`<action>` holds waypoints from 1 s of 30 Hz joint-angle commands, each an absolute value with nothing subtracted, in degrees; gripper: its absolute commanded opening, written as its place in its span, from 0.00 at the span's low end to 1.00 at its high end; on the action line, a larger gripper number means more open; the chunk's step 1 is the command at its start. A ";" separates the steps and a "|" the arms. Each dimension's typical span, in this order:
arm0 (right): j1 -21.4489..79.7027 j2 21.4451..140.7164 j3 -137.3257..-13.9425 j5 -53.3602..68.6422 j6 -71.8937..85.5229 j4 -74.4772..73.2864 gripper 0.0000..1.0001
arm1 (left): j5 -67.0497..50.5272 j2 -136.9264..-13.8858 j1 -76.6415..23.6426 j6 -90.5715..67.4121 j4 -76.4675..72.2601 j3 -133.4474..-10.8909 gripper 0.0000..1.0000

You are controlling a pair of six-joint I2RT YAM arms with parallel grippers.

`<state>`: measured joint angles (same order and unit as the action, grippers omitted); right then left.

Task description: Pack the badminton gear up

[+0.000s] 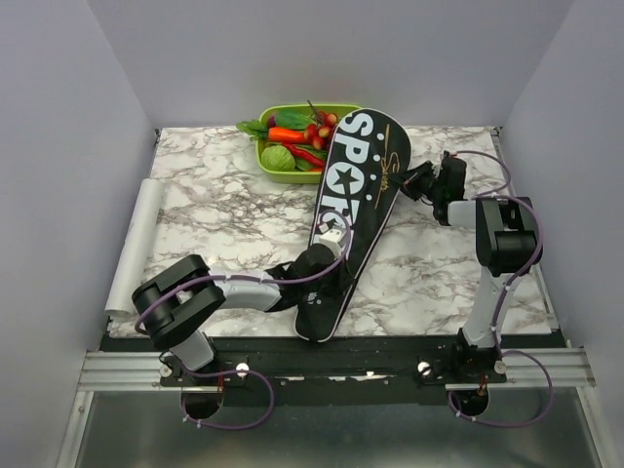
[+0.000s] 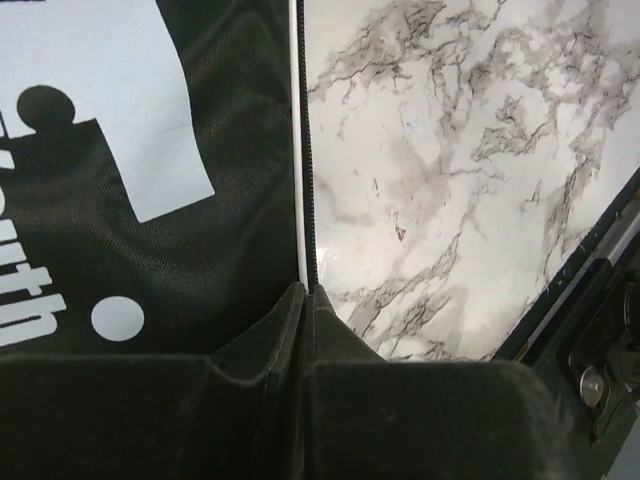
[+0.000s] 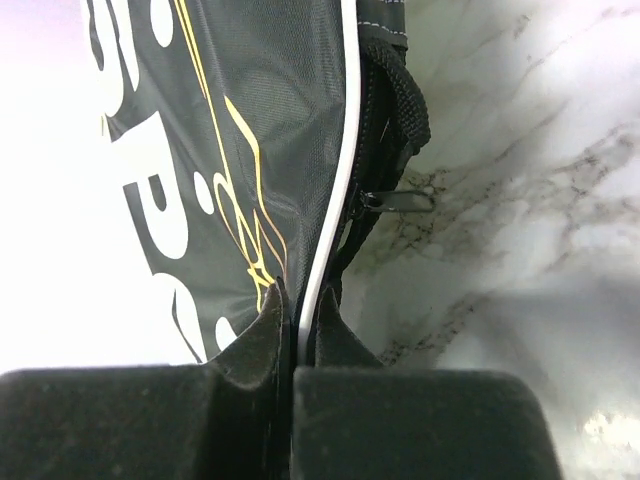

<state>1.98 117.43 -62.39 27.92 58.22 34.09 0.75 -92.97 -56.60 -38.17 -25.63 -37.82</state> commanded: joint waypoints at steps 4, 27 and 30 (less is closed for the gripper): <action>2.11 105.58 -52.48 21.91 58.88 37.80 0.01 | 1.93 -83.60 -57.13 -33.50 -15.92 -34.36 0.11; 2.72 65.47 -23.46 -14.15 82.69 -7.82 0.01 | 11.69 -46.32 -67.32 -36.47 3.43 -28.31 0.14; 2.72 72.73 -25.66 -11.43 87.09 -7.91 0.01 | 11.60 -47.10 -68.20 -37.88 1.59 -27.34 0.12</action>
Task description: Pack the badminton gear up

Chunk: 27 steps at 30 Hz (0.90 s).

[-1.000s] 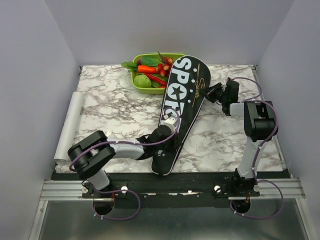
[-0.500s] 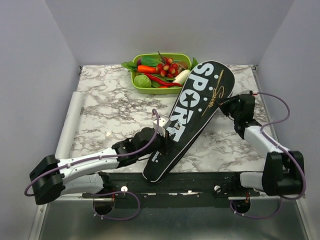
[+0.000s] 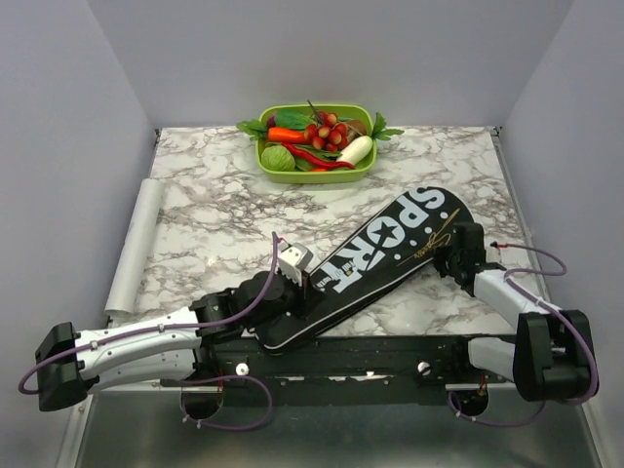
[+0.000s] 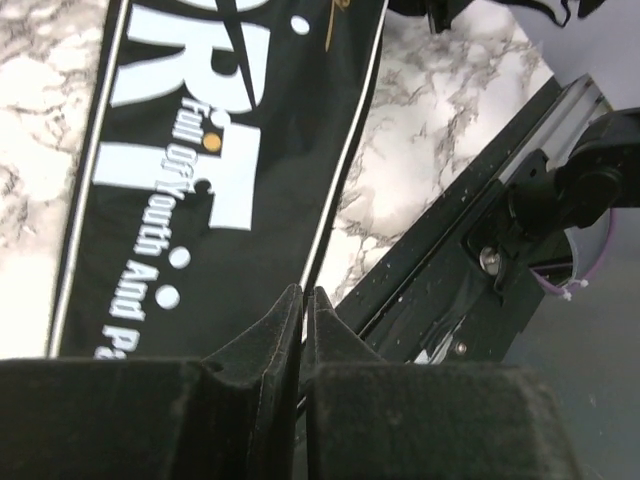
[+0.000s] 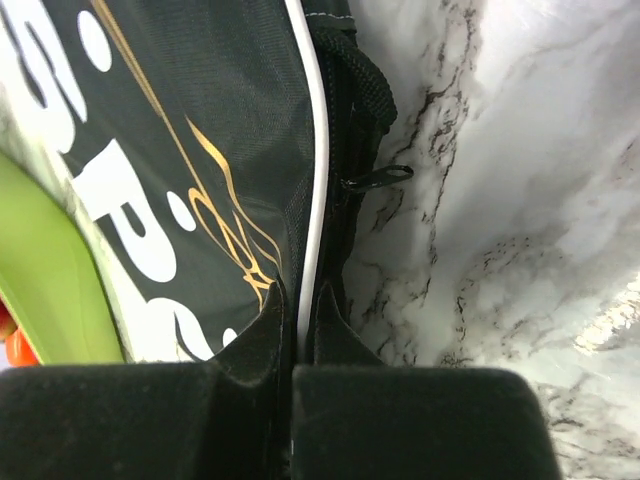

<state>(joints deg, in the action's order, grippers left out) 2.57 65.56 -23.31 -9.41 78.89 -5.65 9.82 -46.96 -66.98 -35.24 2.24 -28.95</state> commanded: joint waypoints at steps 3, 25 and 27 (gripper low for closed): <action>2.81 79.60 -30.40 -8.53 89.12 -9.31 0.00 | 12.21 -49.47 -69.52 -38.49 0.62 -27.24 0.11; 9.05 76.49 -41.31 -9.04 67.17 -22.04 0.69 | 21.36 -58.19 -69.97 -40.79 -0.10 -26.89 0.12; 8.88 73.66 -40.87 -11.59 60.58 -24.50 0.69 | 20.66 -58.10 -68.56 -39.82 -0.09 -26.90 0.12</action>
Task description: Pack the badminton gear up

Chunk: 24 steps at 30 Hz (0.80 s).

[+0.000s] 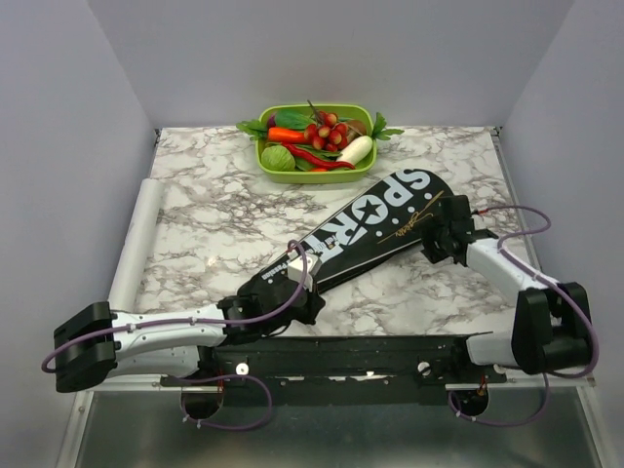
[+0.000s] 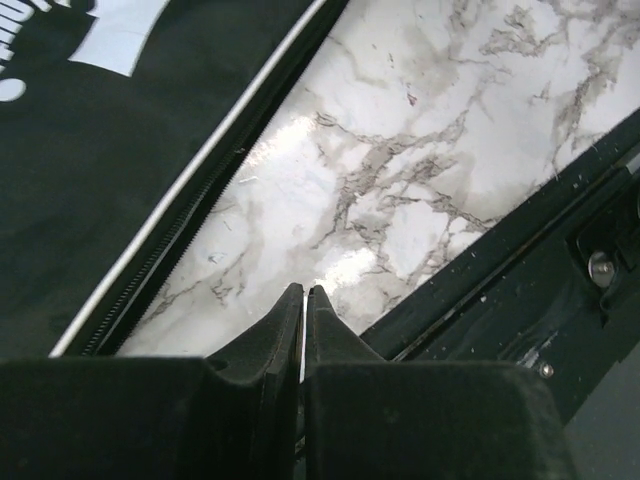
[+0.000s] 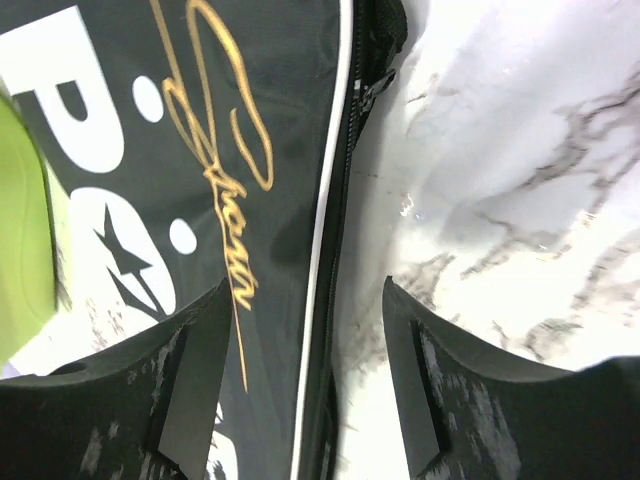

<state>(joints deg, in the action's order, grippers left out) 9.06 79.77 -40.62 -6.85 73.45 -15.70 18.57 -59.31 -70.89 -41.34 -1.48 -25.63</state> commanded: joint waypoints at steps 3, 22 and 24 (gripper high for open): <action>8.35 70.23 -41.39 -16.34 51.88 -27.85 0.69 | 17.34 -58.36 -64.44 -38.76 -0.44 -25.32 0.13; 5.89 77.68 -50.09 -18.11 38.76 -33.31 0.67 | 0.53 -89.90 -36.50 -34.98 -19.41 -27.51 0.05; 4.75 79.09 -51.32 -17.58 38.32 -32.70 0.65 | 0.18 -90.53 -35.34 -35.77 -21.08 -26.90 0.05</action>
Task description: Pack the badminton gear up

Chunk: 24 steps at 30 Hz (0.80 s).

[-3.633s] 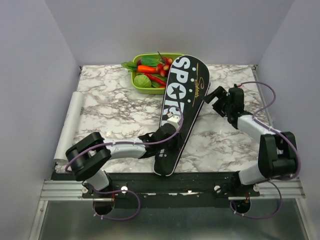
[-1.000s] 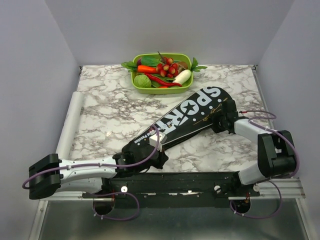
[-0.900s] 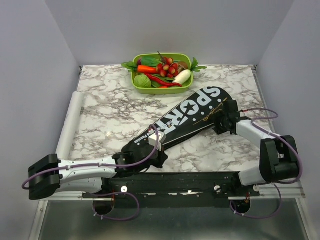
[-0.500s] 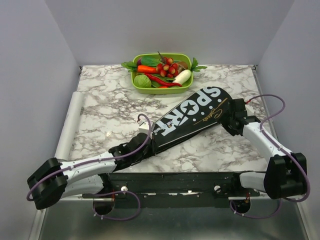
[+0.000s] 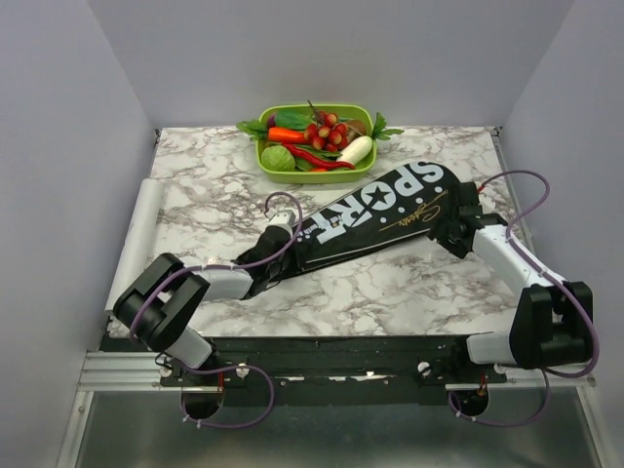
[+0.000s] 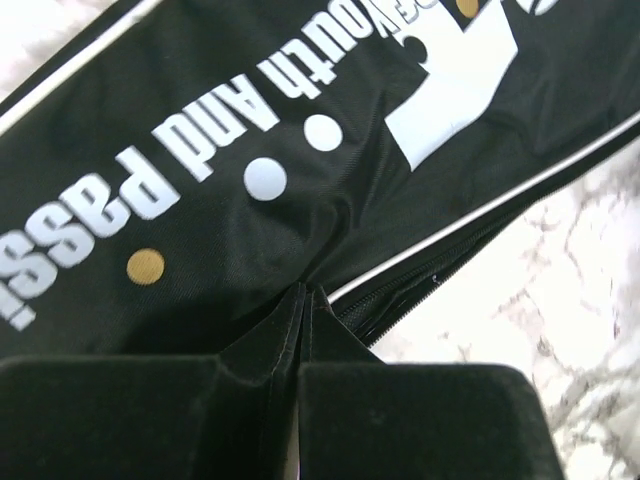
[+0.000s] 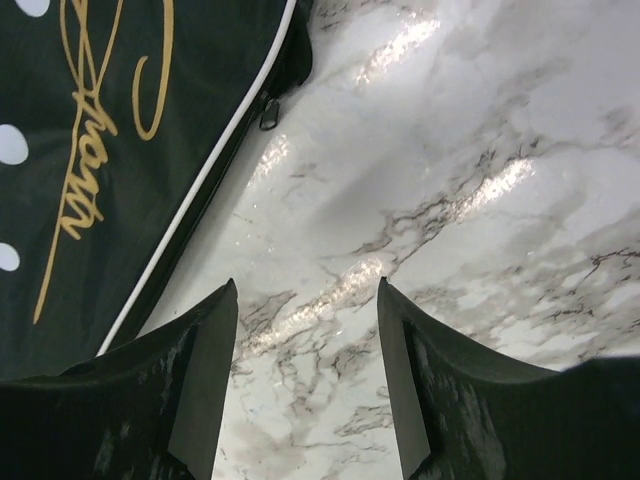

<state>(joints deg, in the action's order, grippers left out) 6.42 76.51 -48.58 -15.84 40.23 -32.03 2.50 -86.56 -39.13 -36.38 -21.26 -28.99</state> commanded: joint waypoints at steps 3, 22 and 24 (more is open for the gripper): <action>3.43 82.17 -53.17 -16.96 36.92 -32.52 0.58 | 0.09 -89.83 -34.28 -35.95 -20.92 -26.72 0.05; 2.29 98.35 -62.40 -9.67 27.25 -28.04 0.54 | 1.41 -81.12 -31.90 -33.93 -11.78 -28.74 0.05; 2.29 99.84 -62.84 -9.58 26.55 -27.69 0.53 | 1.14 -80.77 -31.82 -33.93 -11.69 -28.57 0.05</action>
<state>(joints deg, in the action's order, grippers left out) 2.61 97.47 -60.88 -12.34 29.30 -29.63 0.67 -82.21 -32.29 -35.07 -15.20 -28.82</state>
